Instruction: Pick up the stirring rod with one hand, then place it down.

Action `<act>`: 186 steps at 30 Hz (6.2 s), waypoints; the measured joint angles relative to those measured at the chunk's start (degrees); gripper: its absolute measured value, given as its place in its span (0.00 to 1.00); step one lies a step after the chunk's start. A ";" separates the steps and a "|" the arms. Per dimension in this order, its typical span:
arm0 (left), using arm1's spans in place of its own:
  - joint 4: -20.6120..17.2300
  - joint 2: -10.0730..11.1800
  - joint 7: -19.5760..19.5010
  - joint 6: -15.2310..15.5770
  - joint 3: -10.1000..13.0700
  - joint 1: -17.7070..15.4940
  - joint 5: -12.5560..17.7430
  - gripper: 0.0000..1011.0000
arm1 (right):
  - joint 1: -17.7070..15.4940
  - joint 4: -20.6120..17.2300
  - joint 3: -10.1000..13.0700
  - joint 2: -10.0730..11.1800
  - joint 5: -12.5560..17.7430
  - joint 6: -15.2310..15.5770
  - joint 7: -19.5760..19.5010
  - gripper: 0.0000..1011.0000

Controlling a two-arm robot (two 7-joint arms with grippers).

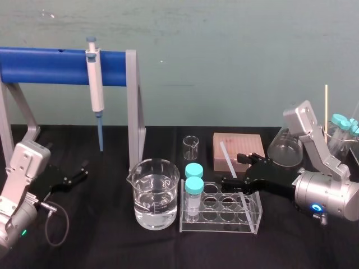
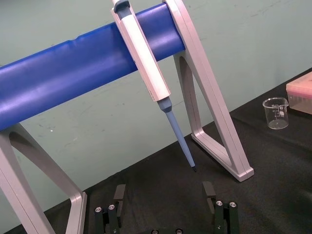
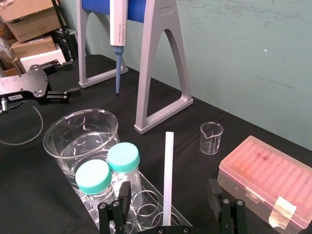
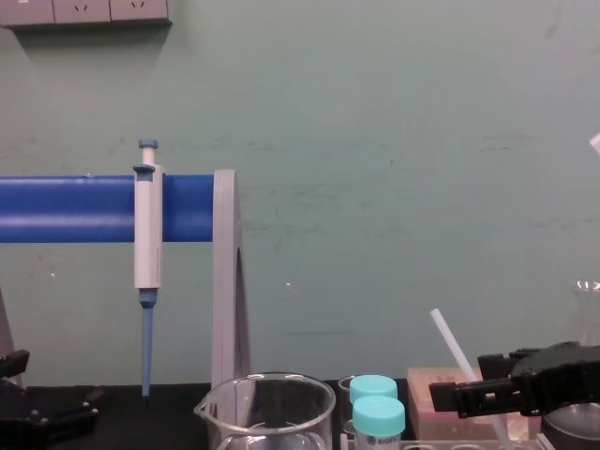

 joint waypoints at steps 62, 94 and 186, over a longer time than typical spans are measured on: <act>0.00 0.00 0.00 0.00 0.00 0.00 0.00 0.99 | -5.63 -1.67 4.41 -1.63 -0.87 -14.49 -0.82 0.07; 0.00 0.00 0.00 0.00 0.00 0.00 0.00 0.99 | -7.61 -5.16 13.44 -4.45 1.56 -27.23 3.05 0.07; 0.00 0.00 0.00 0.00 0.00 0.00 0.00 0.99 | -7.43 -4.40 13.25 -5.71 0.69 -26.69 3.42 0.07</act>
